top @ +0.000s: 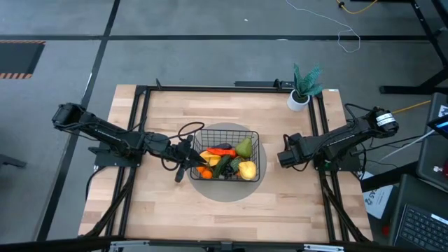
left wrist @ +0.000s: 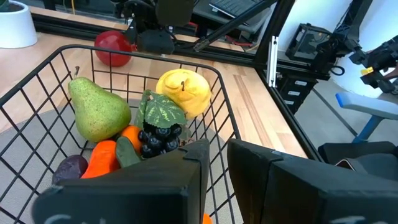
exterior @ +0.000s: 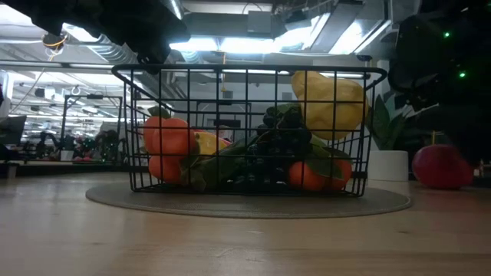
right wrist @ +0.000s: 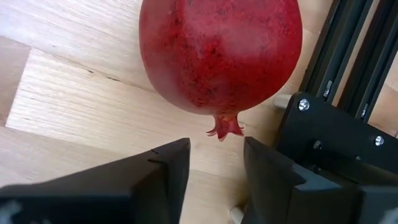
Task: Build produce basket
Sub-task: Put the pomegranate into the black wire basket, then adjust the black wire basket
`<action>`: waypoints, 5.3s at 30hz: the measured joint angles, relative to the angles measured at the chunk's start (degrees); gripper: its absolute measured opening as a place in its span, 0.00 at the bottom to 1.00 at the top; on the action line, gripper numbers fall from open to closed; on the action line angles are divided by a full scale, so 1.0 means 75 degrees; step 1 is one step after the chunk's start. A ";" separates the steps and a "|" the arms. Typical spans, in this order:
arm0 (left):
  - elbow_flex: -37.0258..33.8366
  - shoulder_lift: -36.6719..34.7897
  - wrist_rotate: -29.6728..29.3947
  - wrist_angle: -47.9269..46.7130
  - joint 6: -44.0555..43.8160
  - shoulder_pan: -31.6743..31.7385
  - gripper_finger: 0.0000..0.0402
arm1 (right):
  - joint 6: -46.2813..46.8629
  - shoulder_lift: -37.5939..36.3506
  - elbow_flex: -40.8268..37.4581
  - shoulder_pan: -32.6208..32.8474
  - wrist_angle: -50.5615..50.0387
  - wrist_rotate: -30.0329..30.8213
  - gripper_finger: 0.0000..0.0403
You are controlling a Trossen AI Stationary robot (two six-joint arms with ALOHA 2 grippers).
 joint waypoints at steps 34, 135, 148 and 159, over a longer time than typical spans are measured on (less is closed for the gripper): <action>0.0000 0.0001 0.0000 0.0000 0.0000 0.0000 0.11 | -0.0826 0.0009 -0.0247 -0.0393 0.0469 0.0105 0.52; -0.0003 -0.0001 0.0002 -0.0005 0.0000 0.0006 0.11 | -1.0386 0.1032 0.3022 -0.0149 0.6287 0.2502 0.11; -0.0003 0.0000 0.0002 0.0000 0.0000 0.0006 0.11 | -1.0364 0.1029 0.3022 -0.0149 0.6313 0.2510 0.28; -0.0003 -0.0001 0.0003 0.0000 0.0000 0.0006 0.11 | -1.0217 0.1029 0.3019 -0.0149 0.5764 0.2515 0.27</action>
